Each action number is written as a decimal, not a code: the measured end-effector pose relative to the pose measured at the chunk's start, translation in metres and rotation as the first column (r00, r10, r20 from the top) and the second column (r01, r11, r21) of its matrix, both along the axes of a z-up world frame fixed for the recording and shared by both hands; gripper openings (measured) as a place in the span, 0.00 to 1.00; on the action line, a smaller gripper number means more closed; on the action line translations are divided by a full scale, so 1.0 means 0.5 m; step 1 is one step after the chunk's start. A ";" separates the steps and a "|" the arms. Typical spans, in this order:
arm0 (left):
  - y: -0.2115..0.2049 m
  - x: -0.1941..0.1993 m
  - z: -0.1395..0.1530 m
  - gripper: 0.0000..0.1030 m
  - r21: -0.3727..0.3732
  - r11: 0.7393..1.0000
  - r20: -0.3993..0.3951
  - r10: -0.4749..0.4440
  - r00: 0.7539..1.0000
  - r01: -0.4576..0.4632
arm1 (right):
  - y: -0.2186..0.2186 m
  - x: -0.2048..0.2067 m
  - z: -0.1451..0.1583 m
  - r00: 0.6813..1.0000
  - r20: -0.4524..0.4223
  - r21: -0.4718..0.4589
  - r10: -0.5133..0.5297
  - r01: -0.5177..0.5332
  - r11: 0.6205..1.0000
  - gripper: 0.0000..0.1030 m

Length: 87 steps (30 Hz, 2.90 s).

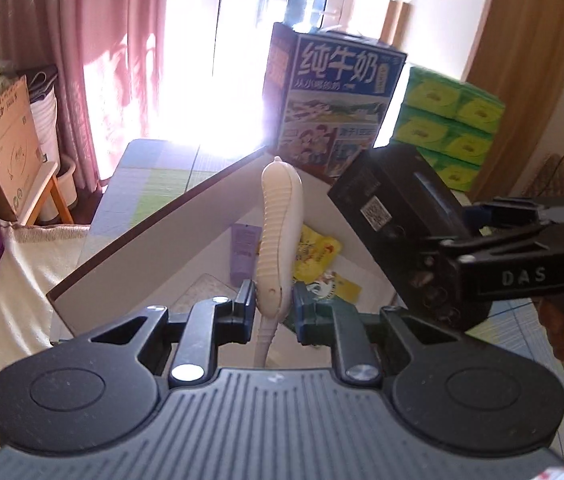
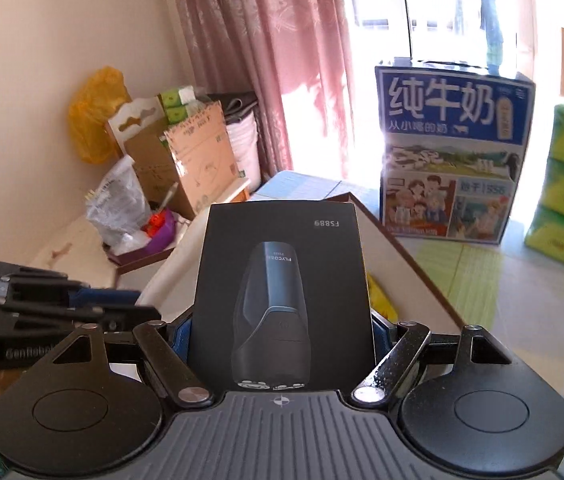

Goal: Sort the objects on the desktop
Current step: 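Lower the white brush and black FLYCO box into the brown box, then open both tools to release the brush and box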

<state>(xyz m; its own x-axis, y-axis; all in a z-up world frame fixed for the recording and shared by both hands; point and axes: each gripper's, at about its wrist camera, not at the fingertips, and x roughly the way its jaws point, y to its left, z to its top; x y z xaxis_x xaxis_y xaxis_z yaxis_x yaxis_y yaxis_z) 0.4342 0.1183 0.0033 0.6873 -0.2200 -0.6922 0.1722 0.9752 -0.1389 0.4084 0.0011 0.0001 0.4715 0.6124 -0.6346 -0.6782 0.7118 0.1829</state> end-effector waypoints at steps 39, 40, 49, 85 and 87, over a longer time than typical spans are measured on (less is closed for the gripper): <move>-0.018 0.264 -0.204 0.16 -0.004 0.999 -0.225 0.036 0.974 -0.038 | 0.105 0.239 -0.216 0.996 -0.075 -0.312 -0.052 0.026 0.950 0.74; -0.017 0.264 -0.204 0.16 -0.003 0.999 -0.225 0.038 0.974 -0.040 | 0.106 0.239 -0.217 0.996 -0.070 -0.314 -0.047 0.023 0.949 0.74; -0.008 0.257 -0.201 0.27 0.054 0.998 -0.226 0.044 0.973 -0.033 | 0.103 0.224 -0.217 1.000 -0.013 -0.303 0.021 -0.024 0.953 0.86; 0.002 0.071 -0.065 0.78 0.186 0.979 -0.104 0.099 0.990 -0.079 | 0.016 0.036 -0.117 0.998 -0.056 -0.156 -0.012 0.003 0.988 0.98; 0.001 0.055 -0.057 0.78 0.189 0.978 -0.096 0.106 0.990 -0.086 | 0.015 0.021 -0.110 0.999 -0.053 -0.149 -0.009 0.001 0.989 0.98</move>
